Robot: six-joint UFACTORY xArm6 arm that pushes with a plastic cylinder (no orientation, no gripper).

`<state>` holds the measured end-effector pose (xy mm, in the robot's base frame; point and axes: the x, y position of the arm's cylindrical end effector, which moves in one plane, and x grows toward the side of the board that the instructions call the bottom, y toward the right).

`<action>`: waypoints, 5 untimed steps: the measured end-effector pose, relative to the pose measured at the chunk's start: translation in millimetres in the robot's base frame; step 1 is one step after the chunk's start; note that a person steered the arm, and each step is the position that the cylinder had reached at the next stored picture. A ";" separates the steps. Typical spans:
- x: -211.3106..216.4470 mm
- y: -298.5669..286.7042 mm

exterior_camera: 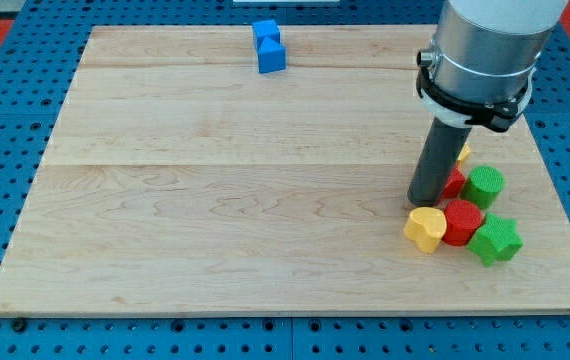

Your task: Move the green circle towards the bottom of the blue triangle

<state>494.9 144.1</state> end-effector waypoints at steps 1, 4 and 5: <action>3.1 0.0; 37.7 -58.9; 78.9 -100.1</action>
<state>573.8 44.0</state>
